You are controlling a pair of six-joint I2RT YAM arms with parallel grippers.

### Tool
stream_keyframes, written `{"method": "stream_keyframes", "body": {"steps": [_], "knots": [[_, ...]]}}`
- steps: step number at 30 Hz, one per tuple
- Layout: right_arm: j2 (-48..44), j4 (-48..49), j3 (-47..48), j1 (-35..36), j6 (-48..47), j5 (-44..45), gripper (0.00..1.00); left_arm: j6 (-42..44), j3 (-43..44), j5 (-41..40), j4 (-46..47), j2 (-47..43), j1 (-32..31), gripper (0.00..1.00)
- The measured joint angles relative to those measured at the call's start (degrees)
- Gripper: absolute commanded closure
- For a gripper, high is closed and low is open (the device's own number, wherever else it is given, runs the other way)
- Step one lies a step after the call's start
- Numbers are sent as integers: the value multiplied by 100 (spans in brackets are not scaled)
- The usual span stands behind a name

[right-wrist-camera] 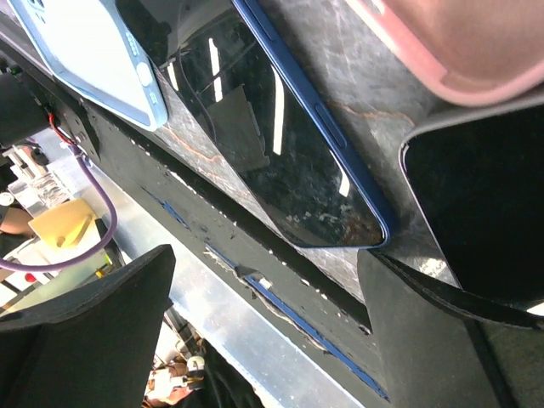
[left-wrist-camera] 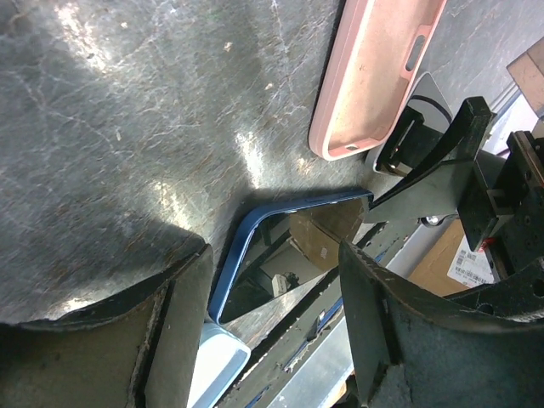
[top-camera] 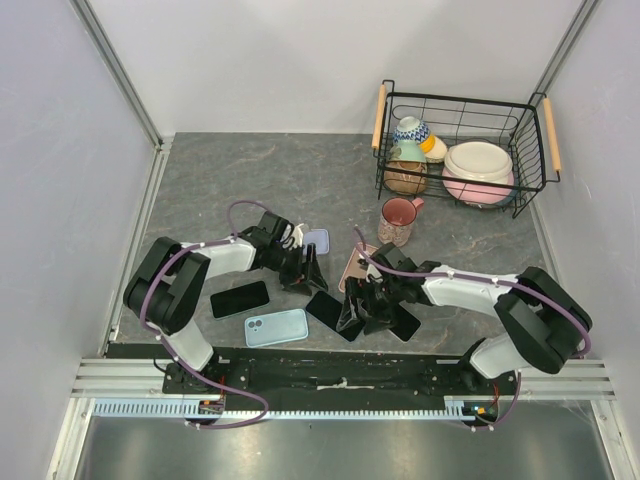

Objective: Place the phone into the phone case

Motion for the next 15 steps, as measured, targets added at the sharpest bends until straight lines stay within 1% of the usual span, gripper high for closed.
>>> {"method": "stream_keyframes", "body": {"steps": [5,11,15], "knots": [[177,-13,256,-2,-72,162,2,0,-35,90,125,9,-42,32],[199,-291,470,-107,-160,498,2,-33,-107,153,317,9,-33,33],[199,-345,485,-149,-173,584,2,-170,-247,273,693,9,-15,34]]}}
